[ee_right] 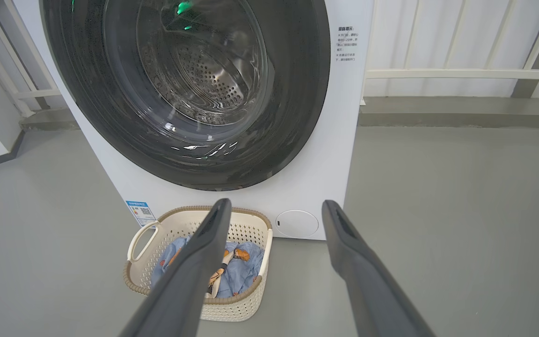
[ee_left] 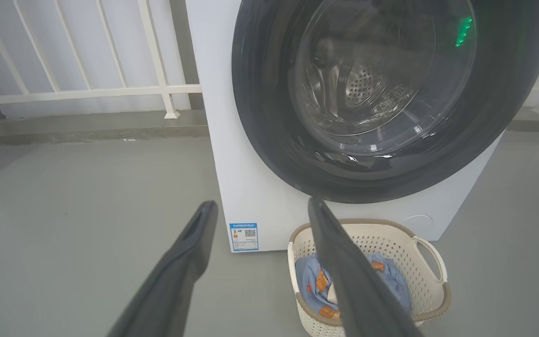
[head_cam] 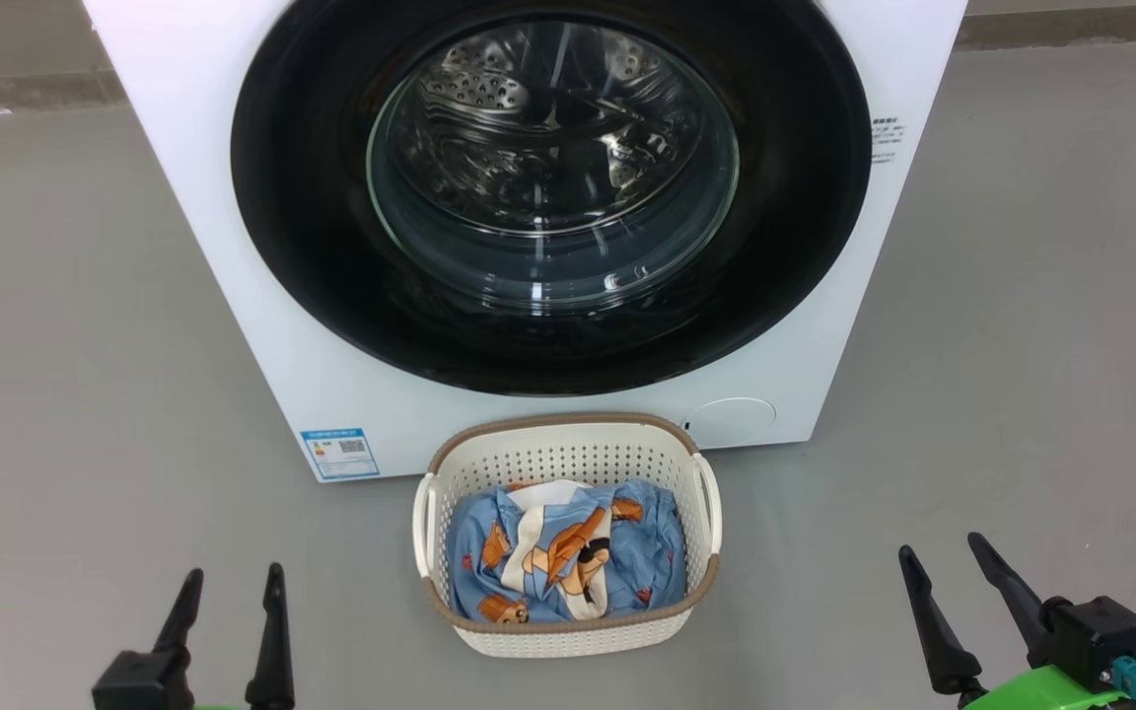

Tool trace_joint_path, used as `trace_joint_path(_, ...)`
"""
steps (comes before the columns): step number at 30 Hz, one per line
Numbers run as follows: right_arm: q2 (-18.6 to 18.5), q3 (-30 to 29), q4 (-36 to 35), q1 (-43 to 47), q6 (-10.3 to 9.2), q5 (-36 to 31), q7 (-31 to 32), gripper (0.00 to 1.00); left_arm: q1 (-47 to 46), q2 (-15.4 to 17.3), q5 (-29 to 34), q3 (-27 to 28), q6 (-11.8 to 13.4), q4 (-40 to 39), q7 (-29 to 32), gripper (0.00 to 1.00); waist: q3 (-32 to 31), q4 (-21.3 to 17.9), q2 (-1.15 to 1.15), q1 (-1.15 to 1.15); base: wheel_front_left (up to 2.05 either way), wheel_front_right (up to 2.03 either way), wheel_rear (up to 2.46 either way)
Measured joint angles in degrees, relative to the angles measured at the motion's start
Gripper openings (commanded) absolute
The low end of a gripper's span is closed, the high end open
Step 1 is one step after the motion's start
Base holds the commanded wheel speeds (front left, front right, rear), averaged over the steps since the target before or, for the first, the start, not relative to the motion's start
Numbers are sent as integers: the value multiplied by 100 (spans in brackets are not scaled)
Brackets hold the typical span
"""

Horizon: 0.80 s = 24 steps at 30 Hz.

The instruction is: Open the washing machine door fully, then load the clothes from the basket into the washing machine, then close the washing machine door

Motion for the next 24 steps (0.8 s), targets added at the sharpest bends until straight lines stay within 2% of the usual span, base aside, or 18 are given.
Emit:
trace_joint_path(7,10,-157,-21,2,0,-349,-109,100,18,8,458,13,-1,-30,-112,100,-25,-15,0,0,0,0,0)
trace_joint_path(24,49,-319,-30,3,0,-389,-109,100,19,9,461,108,-1,-74,-126,100,-47,-35,0,0,0,0,0)
